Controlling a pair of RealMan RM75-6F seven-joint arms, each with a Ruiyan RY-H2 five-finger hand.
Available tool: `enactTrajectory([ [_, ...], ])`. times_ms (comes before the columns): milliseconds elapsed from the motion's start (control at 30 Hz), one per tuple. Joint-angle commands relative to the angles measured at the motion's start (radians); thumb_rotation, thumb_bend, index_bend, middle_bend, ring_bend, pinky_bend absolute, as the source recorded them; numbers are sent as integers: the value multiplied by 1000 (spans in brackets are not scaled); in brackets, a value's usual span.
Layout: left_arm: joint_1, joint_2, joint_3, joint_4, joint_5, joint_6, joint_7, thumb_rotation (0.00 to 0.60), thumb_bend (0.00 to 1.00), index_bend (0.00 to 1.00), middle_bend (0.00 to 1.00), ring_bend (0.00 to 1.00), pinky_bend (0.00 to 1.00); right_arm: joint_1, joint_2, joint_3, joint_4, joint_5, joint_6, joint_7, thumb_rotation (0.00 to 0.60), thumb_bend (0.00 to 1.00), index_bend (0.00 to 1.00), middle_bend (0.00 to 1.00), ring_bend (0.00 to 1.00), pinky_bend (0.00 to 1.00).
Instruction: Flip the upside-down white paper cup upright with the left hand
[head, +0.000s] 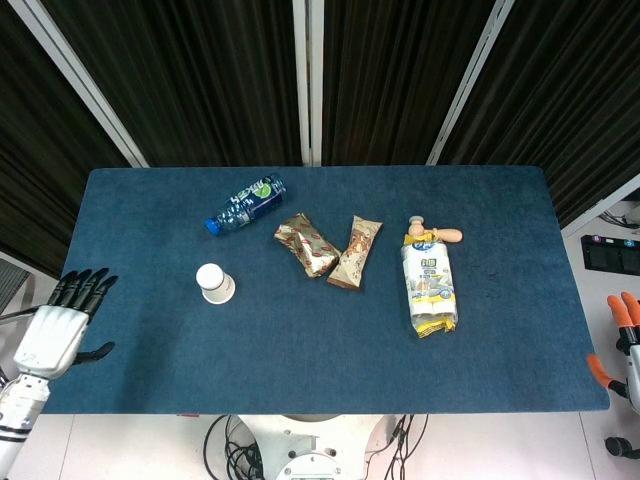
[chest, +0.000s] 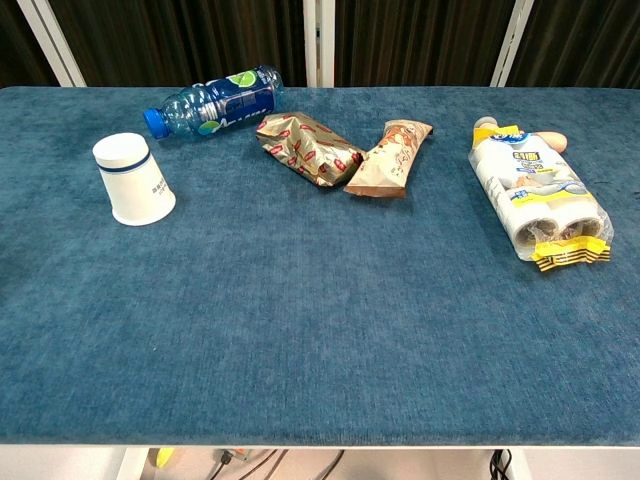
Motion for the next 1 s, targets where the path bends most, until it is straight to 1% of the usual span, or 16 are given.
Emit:
enactTrajectory([
  [33, -194, 77, -103, -269, -154, -267, 295, 600, 149, 25, 0, 0, 0, -3, 11, 0, -19, 1, 1, -5, 600, 228, 0, 0, 0, 0],
  [67, -242, 74, -129, -310, -223, -322, 352, 600, 149, 24, 0, 0, 0, -4, 18, 0, -28, 1, 1, -9, 600, 229, 0, 0, 0, 0],
  [133, -309, 54, -158, -339, -317, -373, 469, 600, 149, 23, 0, 0, 0, -5, 25, 2, -40, 3, 2, -14, 600, 229, 0, 0, 0, 0],
  [167, -340, 39, -166, -347, -368, -388, 536, 600, 149, 20, 0, 0, 0, -5, 28, 3, -44, 4, 2, -14, 600, 229, 0, 0, 0, 0],
  [200, -381, 13, -171, -355, -447, -403, 620, 600, 148, 13, 0, 0, 0, -6, 33, 5, -49, 6, 2, -13, 600, 228, 0, 0, 0, 0],
  [233, -412, -7, -173, -360, -514, -410, 676, 600, 148, 6, 0, 0, 0, -6, 36, 6, -51, 7, 3, -11, 600, 228, 0, 0, 0, 0],
  [267, -455, -37, -173, -362, -600, -409, 746, 600, 147, 1, 0, 0, 0, -7, 39, 7, -53, 10, 2, -10, 600, 228, 0, 0, 0, 0],
  [367, -553, -122, -160, -337, -759, -363, 912, 600, 145, 0, 0, 0, 0, -7, 43, 6, -48, 17, -9, -17, 600, 228, 0, 0, 0, 0],
  [500, -650, -220, -131, -293, -923, -271, 1086, 600, 145, 0, 0, 0, 0, -10, 41, 4, -41, 25, -18, -8, 600, 228, 0, 0, 0, 0],
  [600, -711, -268, -117, -268, -1050, -236, 1157, 600, 145, 0, 0, 0, 0, -10, 37, 7, -29, 31, -23, 6, 600, 228, 0, 0, 0, 0],
  [667, -745, -297, -108, -240, -1104, -223, 1186, 600, 145, 0, 0, 0, 0, -8, 36, 8, -22, 33, -29, 11, 600, 229, 0, 0, 0, 0],
  [833, -797, -344, -92, -189, -1177, -213, 1201, 600, 146, 1, 0, 0, 0, -2, 34, 4, -16, 28, -43, 14, 600, 229, 0, 0, 0, 0],
  [900, -814, -357, -82, -173, -1185, -209, 1204, 600, 150, 11, 1, 0, 0, -1, 33, 5, -14, 29, -47, 14, 600, 229, 0, 0, 0, 0],
  [1000, -834, -378, -62, -140, -1182, -192, 1217, 600, 157, 55, 21, 0, 0, -1, 33, 7, -12, 32, -48, 18, 600, 230, 0, 0, 0, 0],
])
